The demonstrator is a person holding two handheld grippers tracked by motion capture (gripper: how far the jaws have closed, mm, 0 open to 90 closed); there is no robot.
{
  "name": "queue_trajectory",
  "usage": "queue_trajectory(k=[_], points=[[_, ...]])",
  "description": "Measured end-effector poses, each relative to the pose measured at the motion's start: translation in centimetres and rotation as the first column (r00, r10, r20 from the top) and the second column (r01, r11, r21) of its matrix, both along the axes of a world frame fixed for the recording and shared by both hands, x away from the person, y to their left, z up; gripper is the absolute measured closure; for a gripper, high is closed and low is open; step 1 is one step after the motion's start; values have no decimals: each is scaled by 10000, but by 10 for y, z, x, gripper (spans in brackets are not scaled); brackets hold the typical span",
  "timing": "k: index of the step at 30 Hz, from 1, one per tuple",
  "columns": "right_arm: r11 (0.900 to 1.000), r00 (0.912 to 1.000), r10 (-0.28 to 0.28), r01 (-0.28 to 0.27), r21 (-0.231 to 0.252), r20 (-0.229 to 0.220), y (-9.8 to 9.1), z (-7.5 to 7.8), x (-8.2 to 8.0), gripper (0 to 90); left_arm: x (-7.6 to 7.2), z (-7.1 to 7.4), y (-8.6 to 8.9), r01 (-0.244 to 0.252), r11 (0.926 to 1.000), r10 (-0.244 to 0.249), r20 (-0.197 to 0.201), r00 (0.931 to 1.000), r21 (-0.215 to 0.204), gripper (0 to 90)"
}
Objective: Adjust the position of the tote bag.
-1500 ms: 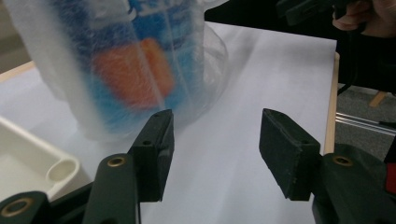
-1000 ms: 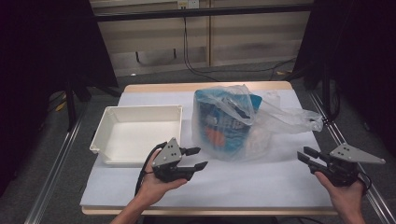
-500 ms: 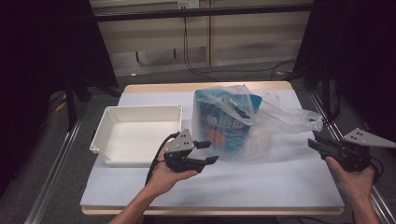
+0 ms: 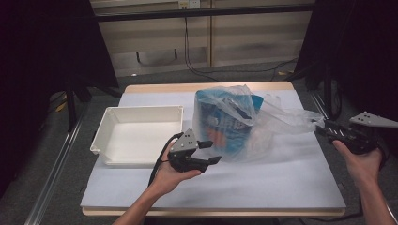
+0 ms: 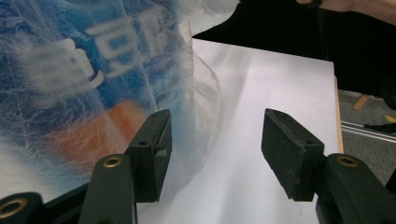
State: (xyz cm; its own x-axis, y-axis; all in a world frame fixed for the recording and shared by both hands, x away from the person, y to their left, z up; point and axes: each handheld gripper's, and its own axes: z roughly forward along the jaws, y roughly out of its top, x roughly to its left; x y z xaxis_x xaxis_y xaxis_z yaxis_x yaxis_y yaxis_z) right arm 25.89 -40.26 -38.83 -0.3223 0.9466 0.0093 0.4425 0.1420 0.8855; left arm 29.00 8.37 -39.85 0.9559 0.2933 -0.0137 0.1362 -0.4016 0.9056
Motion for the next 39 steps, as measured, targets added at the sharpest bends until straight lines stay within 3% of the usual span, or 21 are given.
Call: queue_trajectory(k=[6, 11, 16, 19, 21, 27, 31, 32, 39], points=[[9997, 9996, -174, 170, -155, -232, -4, 2, 20, 427, 1, -2, 1, -183, 9998, 183, -31, 9998, 61, 402], [9997, 9985, -202, 209, 130, -500, -9, -1, 38, 376, 0, -4, 2, -153, 9998, 153, 5, 9999, 156, 391], [9988, 9965, -458, 467, 113, -694, -9, -7, 45, 338, 1, -4, 2, -282, 9995, 282, 20, 9996, 124, 377], [9988, 9960, -232, 268, 406, -864, -10, -12, 46, 338, 1, -5, 3, -326, 9994, 326, 47, 9995, 145, 377], [9975, 9922, -25, 113, 695, -1243, -8, -20, 47, 395, 0, -4, 3, -311, 9993, 309, 90, 9995, 196, 377], [9913, 9902, 719, -577, 1182, -1199, -5, -29, 41, 655, 0, -5, 3, -316, 9993, 314, 96, 9995, 188, 377], [9899, 9884, 939, -799, 1174, -1195, 0, -31, 37, 739, -1, -3, 3, -286, 9995, 284, 120, 9995, 144, 377], [9902, 9868, 1066, -943, 1031, -1217, 3, -33, 36, 817, -1, -2, 2, -342, 9994, 341, 107, 9994, 93, 377], [9875, 9887, 1170, -1059, 1168, -934, 9, -33, 34, 897, -5, 12, 0, -21, 10000, 21, 363, 9993, -6, 378]])
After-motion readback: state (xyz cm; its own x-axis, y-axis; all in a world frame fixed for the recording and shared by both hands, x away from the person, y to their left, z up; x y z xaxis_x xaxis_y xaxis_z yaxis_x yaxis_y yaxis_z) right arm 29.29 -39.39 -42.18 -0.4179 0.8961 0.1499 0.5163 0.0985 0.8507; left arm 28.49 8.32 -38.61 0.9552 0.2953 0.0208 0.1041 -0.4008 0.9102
